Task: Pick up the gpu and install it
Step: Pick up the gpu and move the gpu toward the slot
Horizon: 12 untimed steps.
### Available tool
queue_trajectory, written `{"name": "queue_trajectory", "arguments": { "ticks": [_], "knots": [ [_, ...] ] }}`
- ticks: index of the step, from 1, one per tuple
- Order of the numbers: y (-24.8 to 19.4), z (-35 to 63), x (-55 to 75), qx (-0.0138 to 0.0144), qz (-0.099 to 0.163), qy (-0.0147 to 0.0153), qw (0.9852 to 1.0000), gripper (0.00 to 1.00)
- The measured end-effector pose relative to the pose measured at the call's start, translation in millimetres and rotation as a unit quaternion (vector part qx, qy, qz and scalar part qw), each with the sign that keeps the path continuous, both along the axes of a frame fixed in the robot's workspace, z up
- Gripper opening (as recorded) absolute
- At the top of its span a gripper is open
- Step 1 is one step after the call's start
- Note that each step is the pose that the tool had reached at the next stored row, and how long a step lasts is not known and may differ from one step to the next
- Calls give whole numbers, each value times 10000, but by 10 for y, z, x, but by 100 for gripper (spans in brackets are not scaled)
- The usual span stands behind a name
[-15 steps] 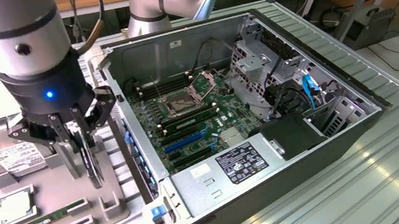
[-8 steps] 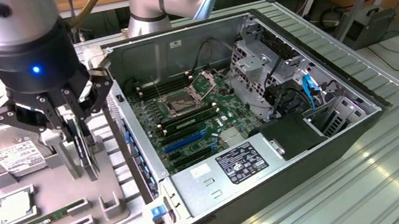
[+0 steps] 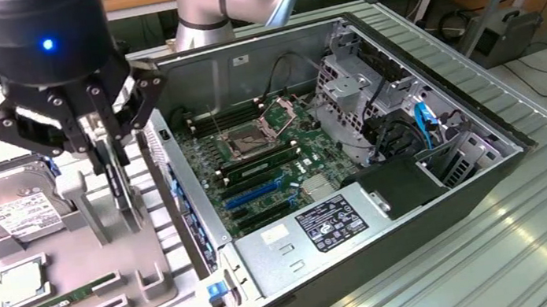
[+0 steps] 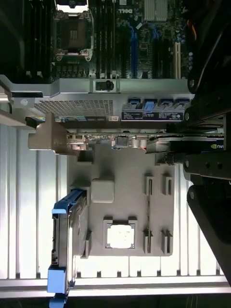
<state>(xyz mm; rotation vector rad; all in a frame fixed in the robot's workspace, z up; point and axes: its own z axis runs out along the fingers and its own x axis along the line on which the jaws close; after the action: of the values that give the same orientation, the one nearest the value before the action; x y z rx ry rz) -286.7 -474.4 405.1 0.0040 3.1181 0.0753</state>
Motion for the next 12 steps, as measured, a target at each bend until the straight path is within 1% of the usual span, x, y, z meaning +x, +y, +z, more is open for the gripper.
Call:
{"name": "queue_trajectory", "arguments": {
  "ticks": [2,4,7,9,12],
  "knots": [
    [-40,116,84,1,1,11,10000,26],
    [-65,213,175,2,0,26,10000,26],
    [-78,348,325,9,0,55,10000,26],
    [-81,380,435,13,0,70,10000,26],
    [-81,380,605,14,0,80,10000,26]
  ]
}}
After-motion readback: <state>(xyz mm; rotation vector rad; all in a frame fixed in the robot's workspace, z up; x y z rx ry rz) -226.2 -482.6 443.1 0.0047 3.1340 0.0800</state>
